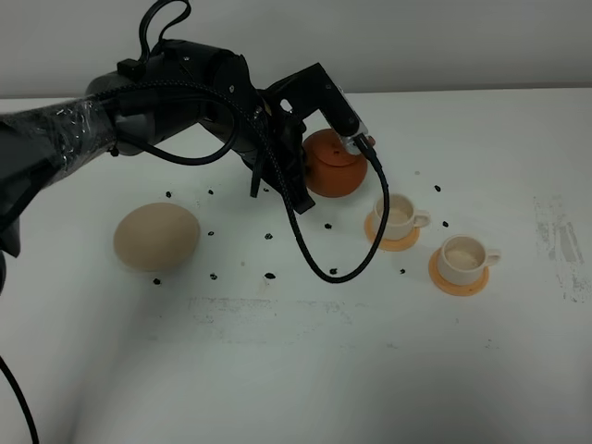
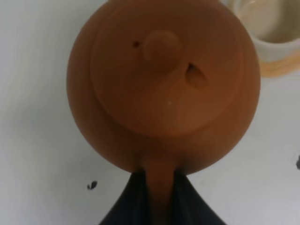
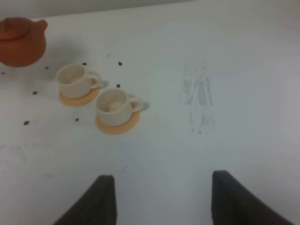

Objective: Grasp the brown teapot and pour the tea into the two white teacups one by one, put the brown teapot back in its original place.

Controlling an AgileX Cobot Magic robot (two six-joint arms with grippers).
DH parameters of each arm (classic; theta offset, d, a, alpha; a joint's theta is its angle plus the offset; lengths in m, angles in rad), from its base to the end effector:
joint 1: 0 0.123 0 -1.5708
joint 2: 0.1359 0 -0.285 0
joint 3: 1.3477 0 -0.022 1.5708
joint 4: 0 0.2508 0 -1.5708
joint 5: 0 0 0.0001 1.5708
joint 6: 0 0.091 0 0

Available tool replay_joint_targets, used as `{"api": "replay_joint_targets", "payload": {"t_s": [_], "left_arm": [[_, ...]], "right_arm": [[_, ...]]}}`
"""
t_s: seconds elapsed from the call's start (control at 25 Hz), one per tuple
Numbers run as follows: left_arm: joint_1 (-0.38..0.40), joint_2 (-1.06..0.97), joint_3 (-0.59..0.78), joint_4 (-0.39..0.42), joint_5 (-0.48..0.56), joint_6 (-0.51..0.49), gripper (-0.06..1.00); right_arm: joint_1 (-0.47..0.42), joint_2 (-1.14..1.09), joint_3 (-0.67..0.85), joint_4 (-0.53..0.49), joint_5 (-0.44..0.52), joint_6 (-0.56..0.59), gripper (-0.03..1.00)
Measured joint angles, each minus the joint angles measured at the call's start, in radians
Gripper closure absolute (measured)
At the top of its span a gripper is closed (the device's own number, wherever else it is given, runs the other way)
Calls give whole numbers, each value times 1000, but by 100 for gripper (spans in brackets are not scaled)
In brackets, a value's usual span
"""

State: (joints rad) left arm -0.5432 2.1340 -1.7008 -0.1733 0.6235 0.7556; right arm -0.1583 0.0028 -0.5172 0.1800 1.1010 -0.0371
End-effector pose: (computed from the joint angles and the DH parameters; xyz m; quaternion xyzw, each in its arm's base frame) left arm 0.4049 -0.2552 0.2024 0.5339 0.7894 -0.0374 0.3007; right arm -0.0064 0.0157 0.2799 0.0460 0.8552 0.0397 0.5147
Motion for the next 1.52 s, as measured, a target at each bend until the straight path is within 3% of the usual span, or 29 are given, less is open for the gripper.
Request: {"api": "replay_joint_targets", "payload": {"t_s": [0.16, 0.64, 0.88, 1.28, 1.52], "left_arm": [[-2, 5, -3, 0, 5, 62, 86], [-15, 36, -3, 85, -69, 109, 86], [-21, 36, -3, 84, -84, 233, 86], [-27, 44, -3, 85, -131, 261, 86], [-41, 48, -3, 84, -152, 327, 86]], "right_arm": [[0, 0, 0, 0, 0, 0, 52], [0, 0, 0, 0, 0, -1, 52], [0, 0, 0, 0, 0, -1, 52], [0, 0, 0, 0, 0, -1, 52], [0, 0, 0, 0, 0, -1, 52]]}}
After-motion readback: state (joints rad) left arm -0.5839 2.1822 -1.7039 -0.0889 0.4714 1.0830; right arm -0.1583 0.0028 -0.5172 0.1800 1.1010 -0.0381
